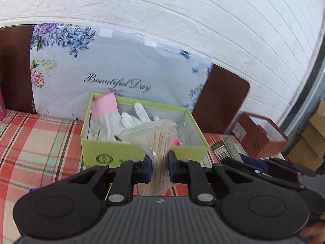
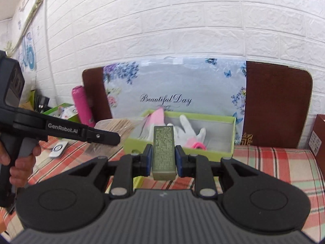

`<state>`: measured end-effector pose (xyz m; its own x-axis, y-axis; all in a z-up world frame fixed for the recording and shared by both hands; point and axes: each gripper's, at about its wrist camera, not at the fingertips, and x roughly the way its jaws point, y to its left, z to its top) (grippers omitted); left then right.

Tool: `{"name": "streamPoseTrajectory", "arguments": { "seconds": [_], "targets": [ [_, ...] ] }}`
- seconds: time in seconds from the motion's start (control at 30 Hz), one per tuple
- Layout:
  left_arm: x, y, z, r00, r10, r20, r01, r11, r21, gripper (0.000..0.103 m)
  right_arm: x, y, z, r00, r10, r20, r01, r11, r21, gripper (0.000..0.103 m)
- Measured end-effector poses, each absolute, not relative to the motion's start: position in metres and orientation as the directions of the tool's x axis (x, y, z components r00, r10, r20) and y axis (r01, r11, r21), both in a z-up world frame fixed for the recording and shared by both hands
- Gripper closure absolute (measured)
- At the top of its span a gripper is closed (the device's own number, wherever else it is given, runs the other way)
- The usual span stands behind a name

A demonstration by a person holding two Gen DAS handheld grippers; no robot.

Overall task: Organize objects
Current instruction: 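Lower the toothpick bag and olive-green bar into the lime-green box and release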

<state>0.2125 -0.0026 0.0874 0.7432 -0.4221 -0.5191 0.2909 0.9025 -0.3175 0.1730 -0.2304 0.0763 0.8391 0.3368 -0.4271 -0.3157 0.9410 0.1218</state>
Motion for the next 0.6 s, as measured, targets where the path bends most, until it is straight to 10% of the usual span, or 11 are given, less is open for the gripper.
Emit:
{"name": "streamPoseTrajectory", "arguments": {
  "seconds": [0.5, 0.6],
  "targets": [
    [0.338, -0.004, 0.057, 0.721, -0.335, -0.606, 0.167, 0.934, -0.317, 0.086, 0.316, -0.209, 0.034, 0.823, 0.28, -0.495, -0.289, 0.956, 0.06, 0.08],
    [0.346, -0.001, 0.047, 0.725, -0.285, -0.627, 0.137, 0.952, -0.274, 0.034, 0.329, -0.205, 0.018, 0.809, 0.258, -0.528, -0.297, 0.955, 0.011, 0.044]
  ]
}}
